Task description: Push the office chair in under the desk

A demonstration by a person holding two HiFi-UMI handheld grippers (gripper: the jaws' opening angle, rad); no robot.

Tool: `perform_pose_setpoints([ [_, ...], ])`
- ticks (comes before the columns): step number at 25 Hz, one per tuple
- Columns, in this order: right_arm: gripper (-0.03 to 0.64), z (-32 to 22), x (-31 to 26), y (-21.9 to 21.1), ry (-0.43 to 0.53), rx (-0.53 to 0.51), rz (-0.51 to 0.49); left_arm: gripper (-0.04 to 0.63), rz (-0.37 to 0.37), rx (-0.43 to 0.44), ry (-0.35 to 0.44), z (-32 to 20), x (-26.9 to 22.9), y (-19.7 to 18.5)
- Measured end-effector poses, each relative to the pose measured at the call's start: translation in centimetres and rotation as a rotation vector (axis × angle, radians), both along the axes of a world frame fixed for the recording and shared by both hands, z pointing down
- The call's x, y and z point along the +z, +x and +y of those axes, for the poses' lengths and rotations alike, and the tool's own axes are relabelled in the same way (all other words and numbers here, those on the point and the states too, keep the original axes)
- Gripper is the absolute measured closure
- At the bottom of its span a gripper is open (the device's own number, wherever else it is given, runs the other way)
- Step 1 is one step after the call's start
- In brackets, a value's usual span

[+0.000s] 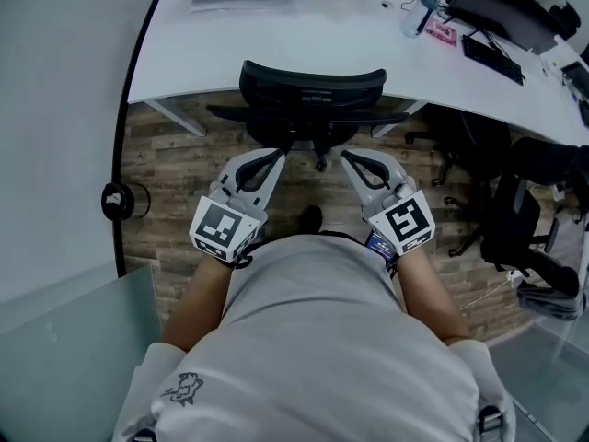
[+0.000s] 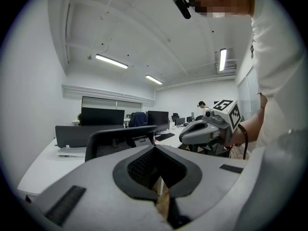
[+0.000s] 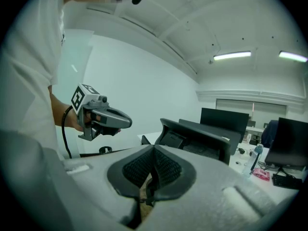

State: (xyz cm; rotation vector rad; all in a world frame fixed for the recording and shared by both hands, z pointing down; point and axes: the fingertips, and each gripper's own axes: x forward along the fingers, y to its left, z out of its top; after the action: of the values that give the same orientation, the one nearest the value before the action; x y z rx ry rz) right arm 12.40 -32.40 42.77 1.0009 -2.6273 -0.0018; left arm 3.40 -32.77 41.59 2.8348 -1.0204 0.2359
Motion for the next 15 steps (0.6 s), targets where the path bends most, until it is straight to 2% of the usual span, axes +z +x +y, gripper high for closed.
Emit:
perform_pose_setpoints([
  [7, 0.612, 2.6, -0.8, -2.9, -0.015, 0.045, -0.003, 0.597, 0.000, 0.036, 0.000, 3.1, -0.8, -3.3],
  [15, 0.614, 8.9, -1.1, -7.5, 0.011, 0.066, -0.012, 0.597, -0.004, 0.048, 0.007, 9.0, -0.8, -8.7],
])
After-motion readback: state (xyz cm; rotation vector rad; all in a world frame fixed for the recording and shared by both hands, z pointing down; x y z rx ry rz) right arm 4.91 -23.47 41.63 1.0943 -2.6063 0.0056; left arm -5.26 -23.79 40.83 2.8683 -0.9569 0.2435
